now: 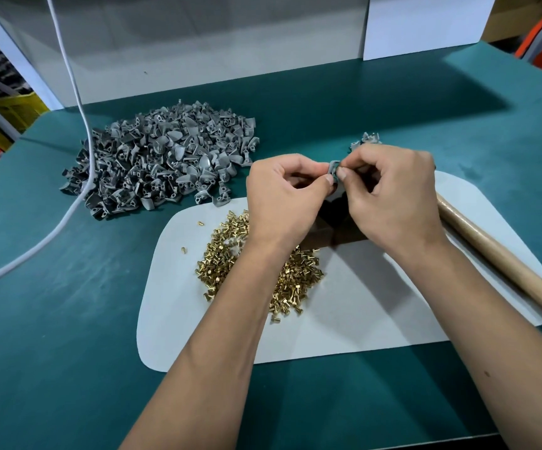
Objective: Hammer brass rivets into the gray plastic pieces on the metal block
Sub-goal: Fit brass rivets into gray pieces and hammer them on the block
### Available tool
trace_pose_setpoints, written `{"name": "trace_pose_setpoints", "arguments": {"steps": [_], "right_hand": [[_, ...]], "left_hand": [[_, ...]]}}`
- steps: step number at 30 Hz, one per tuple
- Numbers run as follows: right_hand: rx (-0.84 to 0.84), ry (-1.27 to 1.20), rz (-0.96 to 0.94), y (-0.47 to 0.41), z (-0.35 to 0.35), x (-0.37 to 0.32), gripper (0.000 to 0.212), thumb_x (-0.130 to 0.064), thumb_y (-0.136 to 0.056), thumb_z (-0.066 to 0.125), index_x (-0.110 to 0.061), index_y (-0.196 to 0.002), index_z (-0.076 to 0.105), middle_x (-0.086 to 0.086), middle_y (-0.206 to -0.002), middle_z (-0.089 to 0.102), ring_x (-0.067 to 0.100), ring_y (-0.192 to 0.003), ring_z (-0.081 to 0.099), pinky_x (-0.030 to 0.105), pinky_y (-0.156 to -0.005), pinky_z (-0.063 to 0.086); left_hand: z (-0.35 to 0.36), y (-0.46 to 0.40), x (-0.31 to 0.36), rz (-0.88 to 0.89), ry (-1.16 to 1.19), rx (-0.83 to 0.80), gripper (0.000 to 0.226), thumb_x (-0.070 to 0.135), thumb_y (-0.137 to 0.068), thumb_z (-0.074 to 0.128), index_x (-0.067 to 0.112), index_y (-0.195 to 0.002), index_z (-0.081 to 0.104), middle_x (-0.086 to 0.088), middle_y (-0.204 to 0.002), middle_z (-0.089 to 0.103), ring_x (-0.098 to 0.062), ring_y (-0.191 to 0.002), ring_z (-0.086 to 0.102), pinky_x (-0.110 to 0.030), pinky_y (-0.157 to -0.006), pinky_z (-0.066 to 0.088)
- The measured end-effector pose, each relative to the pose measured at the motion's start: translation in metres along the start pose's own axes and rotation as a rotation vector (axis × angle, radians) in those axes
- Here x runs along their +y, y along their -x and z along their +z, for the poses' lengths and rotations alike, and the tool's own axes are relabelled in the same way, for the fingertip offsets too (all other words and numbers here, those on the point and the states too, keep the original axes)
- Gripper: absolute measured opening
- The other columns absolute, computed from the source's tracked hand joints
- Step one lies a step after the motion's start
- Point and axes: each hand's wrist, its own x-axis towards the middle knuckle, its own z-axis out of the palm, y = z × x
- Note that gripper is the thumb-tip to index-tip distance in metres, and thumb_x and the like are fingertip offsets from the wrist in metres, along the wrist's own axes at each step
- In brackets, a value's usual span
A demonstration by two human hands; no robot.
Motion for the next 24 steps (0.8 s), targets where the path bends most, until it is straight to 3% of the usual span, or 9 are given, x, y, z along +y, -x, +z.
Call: {"name": "trace_pose_setpoints", "arguments": {"steps": [5, 9, 12, 16, 21, 24], "right_hand": [[-0.009, -0.032, -0.014, -0.001, -0.001, 0.0, 0.008, -0.01, -0.088, 0.07, -0.013, -0.085, 0.077, -0.007, -0.074, 0.068, 0.006, -0.075, 0.058, 0.004, -0.068, 0.038], [-0.089, -0.008, -0.079, -0.004, -0.003, 0.003, 0.013, -0.008, -0.09, 0.068, -0.012, -0.097, 0.078, -0.003, -0.09, 0.075, 0.005, -0.082, 0.061, 0.003, -0.077, 0.039], [-0.045, -0.001, -0.12, -0.003, -0.005, 0.003, 0.013, -0.009, -0.088, 0.071, -0.012, -0.099, 0.079, -0.003, -0.093, 0.076, 0.011, -0.086, 0.068, 0.017, -0.084, 0.049], [-0.003, -0.003, -0.181, -0.004, -0.006, 0.005, 0.008, -0.012, -0.087, 0.076, -0.011, -0.095, 0.079, 0.0, -0.089, 0.075, 0.016, -0.083, 0.068, 0.031, -0.082, 0.054], [-0.003, 0.006, -0.232, -0.005, -0.005, 0.01, 0.004, -0.013, -0.089, 0.076, -0.011, -0.092, 0.078, -0.001, -0.087, 0.07, 0.016, -0.082, 0.062, 0.028, -0.077, 0.05], [-0.006, 0.012, -0.234, -0.005, -0.004, 0.011, 0.003, -0.012, -0.091, 0.074, -0.01, -0.091, 0.076, -0.002, -0.086, 0.066, 0.017, -0.083, 0.06, 0.024, -0.077, 0.046]], "left_hand": [[-0.005, -0.003, 0.004, -0.003, 0.025, -0.027, 0.013, -0.01, -0.078, 0.078, 0.002, -0.083, 0.078, -0.015, -0.083, 0.078, -0.025, -0.078, 0.074, -0.047, -0.085, 0.062], [-0.008, -0.003, 0.005, -0.044, 0.059, 0.014, 0.014, -0.01, -0.077, 0.078, 0.003, -0.084, 0.078, -0.017, -0.083, 0.077, -0.037, -0.085, 0.076, -0.052, -0.088, 0.061], [-0.008, -0.003, 0.004, -0.075, 0.091, 0.021, 0.013, -0.01, -0.079, 0.077, 0.002, -0.083, 0.077, -0.018, -0.084, 0.077, -0.037, -0.085, 0.076, -0.053, -0.089, 0.061], [-0.009, -0.004, 0.004, -0.11, 0.149, 0.013, 0.013, -0.011, -0.081, 0.075, 0.002, -0.082, 0.076, -0.018, -0.082, 0.076, -0.026, -0.077, 0.073, -0.043, -0.086, 0.063], [-0.012, -0.004, 0.006, -0.18, 0.224, -0.08, 0.014, -0.012, -0.086, 0.071, 0.001, -0.08, 0.072, -0.013, -0.076, 0.072, -0.019, -0.07, 0.071, -0.028, -0.076, 0.063], [-0.014, -0.004, 0.008, -0.192, 0.267, -0.114, 0.007, -0.005, -0.091, 0.068, -0.002, -0.089, 0.074, -0.016, -0.084, 0.072, -0.021, -0.077, 0.071, -0.028, -0.077, 0.062]]}}
